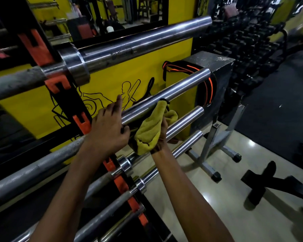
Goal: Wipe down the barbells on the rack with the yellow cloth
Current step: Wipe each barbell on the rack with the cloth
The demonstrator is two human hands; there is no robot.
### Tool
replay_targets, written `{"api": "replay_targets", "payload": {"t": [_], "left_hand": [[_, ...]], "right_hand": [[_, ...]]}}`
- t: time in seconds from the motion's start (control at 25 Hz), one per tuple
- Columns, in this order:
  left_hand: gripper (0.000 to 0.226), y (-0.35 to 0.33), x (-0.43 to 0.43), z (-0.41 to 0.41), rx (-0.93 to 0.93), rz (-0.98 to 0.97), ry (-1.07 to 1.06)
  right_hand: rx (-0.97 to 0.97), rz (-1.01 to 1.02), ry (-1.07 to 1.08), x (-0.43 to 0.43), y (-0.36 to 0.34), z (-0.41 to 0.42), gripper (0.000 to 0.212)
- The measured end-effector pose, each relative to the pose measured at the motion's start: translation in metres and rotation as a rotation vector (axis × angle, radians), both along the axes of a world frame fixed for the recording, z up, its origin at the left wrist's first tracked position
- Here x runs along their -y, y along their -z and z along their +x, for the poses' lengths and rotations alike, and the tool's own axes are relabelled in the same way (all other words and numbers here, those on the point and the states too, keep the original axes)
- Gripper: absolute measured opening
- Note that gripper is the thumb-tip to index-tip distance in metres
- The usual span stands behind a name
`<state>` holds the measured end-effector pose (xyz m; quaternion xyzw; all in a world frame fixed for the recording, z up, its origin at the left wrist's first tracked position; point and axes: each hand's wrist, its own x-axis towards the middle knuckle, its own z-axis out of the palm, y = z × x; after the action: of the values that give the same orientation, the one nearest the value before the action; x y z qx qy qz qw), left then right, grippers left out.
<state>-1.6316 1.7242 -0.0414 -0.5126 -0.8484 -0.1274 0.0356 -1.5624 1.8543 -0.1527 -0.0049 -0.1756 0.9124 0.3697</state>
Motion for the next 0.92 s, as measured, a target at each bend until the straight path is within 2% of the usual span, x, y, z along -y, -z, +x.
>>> {"api": "replay_targets", "payload": {"t": [0.04, 0.12, 0.2, 0.24, 0.28, 0.36, 0.48, 0.56, 0.64, 0.72, 0.84, 0.92], "left_hand": [[0.090, 0.000, 0.002, 0.002, -0.004, 0.002, -0.015], [0.086, -0.001, 0.006, 0.004, -0.056, 0.000, -0.012], [0.080, 0.002, 0.009, 0.008, -0.136, -0.003, -0.007], [0.077, 0.004, 0.011, 0.012, -0.176, 0.008, -0.001], [0.073, 0.008, 0.013, 0.017, -0.211, 0.047, 0.011], [0.064, 0.016, 0.021, 0.032, -0.231, 0.215, 0.055], [0.042, 0.042, 0.028, 0.057, -0.106, 0.445, 0.284], [0.036, 0.073, 0.021, 0.064, -0.035, 0.372, 0.380], [0.037, 0.107, 0.010, 0.058, -0.001, 0.188, 0.291], [0.042, 0.133, 0.004, 0.043, 0.015, 0.029, 0.183], [0.053, 0.154, 0.004, 0.027, -0.026, -0.070, 0.162], [0.060, 0.156, 0.001, 0.029, -0.051, -0.126, 0.130]], "right_hand": [[0.033, 0.023, -0.021, 0.000, -0.003, 0.002, 0.027], [0.240, 0.084, -0.050, -0.002, -0.012, 0.019, 0.033], [0.533, 0.250, -0.039, -0.008, -0.017, 0.041, 0.057], [0.704, 0.400, -0.012, -0.012, -0.021, 0.054, 0.063], [0.896, 0.567, 0.049, -0.016, -0.026, 0.065, 0.063], [1.226, 0.839, 0.336, -0.028, -0.031, 0.086, 0.069], [1.511, 0.912, 0.694, -0.056, -0.016, 0.100, 0.097], [1.567, 1.098, 0.619, -0.060, 0.004, 0.092, 0.099], [1.591, 1.399, 0.438, -0.051, 0.026, 0.079, 0.094], [1.567, 1.558, 0.419, -0.055, 0.045, 0.077, 0.091], [1.489, 1.416, 0.538, -0.088, 0.053, 0.084, 0.068], [1.521, 1.308, 0.637, -0.118, 0.053, 0.086, 0.062]]}}
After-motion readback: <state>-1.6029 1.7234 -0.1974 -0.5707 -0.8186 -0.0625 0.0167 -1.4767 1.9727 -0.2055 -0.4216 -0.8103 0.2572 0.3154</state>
